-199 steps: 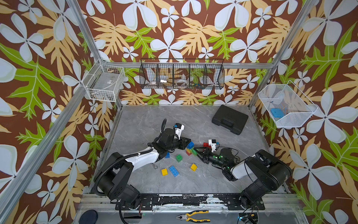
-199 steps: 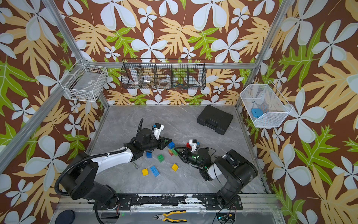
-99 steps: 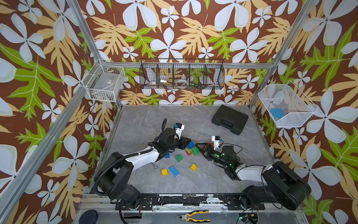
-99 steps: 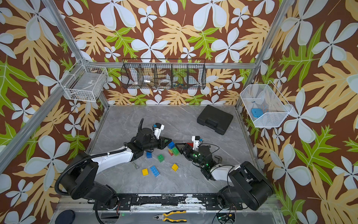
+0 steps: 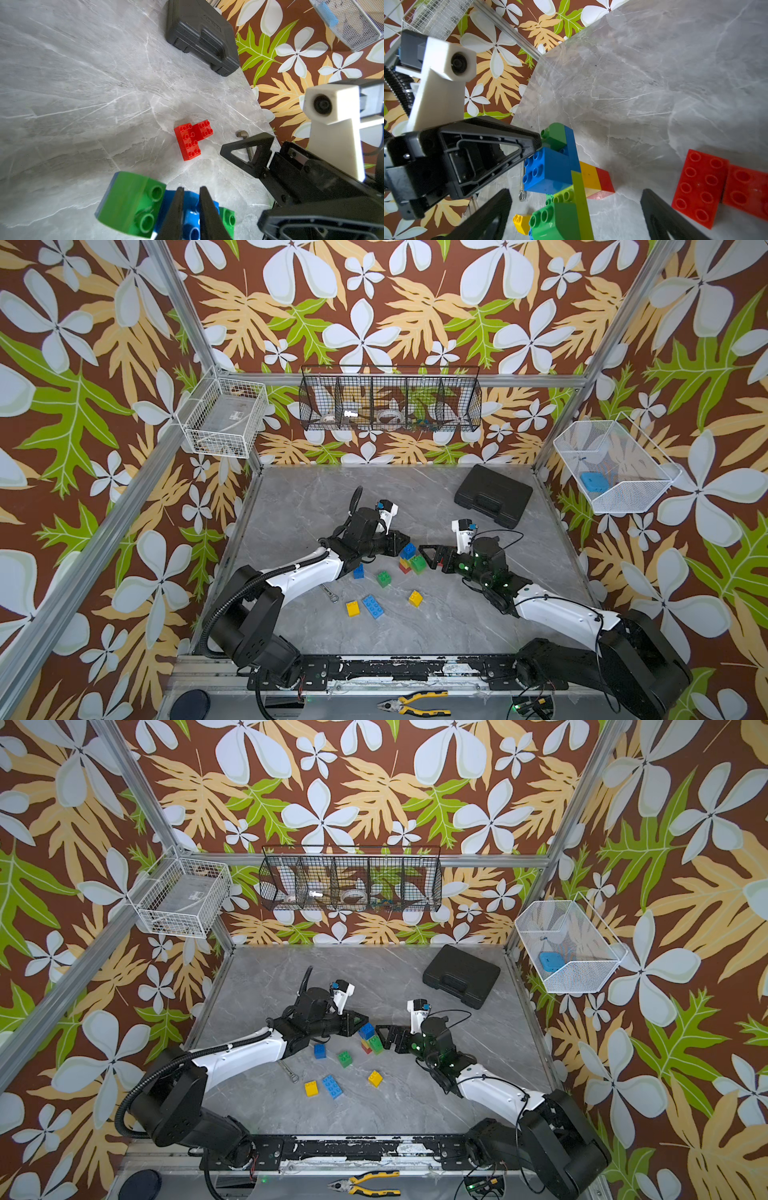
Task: Assemble a fork with lego
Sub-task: Place the lego brick at the center of the board.
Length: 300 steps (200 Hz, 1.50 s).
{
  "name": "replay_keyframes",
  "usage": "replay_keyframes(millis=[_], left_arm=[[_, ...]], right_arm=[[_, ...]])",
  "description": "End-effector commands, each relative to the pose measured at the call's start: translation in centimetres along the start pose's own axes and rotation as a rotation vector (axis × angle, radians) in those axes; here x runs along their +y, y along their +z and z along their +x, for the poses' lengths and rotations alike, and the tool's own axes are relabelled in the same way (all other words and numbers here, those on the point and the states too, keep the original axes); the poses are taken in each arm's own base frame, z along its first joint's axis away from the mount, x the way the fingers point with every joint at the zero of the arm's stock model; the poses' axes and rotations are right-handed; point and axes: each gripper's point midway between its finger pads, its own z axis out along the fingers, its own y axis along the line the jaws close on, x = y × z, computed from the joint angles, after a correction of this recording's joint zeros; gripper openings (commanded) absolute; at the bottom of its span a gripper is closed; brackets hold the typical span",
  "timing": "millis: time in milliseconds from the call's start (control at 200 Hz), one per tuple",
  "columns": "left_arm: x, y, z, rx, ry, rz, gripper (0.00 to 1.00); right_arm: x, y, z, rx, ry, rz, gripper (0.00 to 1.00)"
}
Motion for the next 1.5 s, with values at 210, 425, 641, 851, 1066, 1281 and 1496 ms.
replay_keyframes(millis=[210,425,641,851,1066,1281,1496], left_arm=[[-1.1,-0.2,-1.5,-0.016,0.019,0.026,0.18],[0.1,-4.2,-3.3,-0.193,-0.003,-0.052,0.20],[4.7,-6.7,0.0,-0.240,-0.041,-0.212,0.23],[6.2,-5.6,3.9,-0.165,-0.086,-0.195,0.25],[5.6,-3.8,4.9,-0.108,-0.069,-0.158,0.24],[5.2,-2.0,5.8,-0.059,-0.068,-0.136,0.24],[5.1,-0.6,7.1,-0.002,-0.059,-0.121,0.21]], right_arm=[[0.6,-0.2,-1.4,-0.008,-0.143,0.030,1.00],[2.5,0.5,-2.0,0.058,-0.338,0.068,1.00],[3.0,2.4,-0.8,0.167,-0.454,0.120,0.89],[3.2,4.4,0.1,0.239,-0.519,0.165,0.83],[3.5,5.3,0.1,0.247,-0.507,0.150,0.71],[3.8,5.8,0.8,0.285,-0.539,0.142,0.71],[3.8,6.7,1.7,0.325,-0.541,0.146,0.67]])
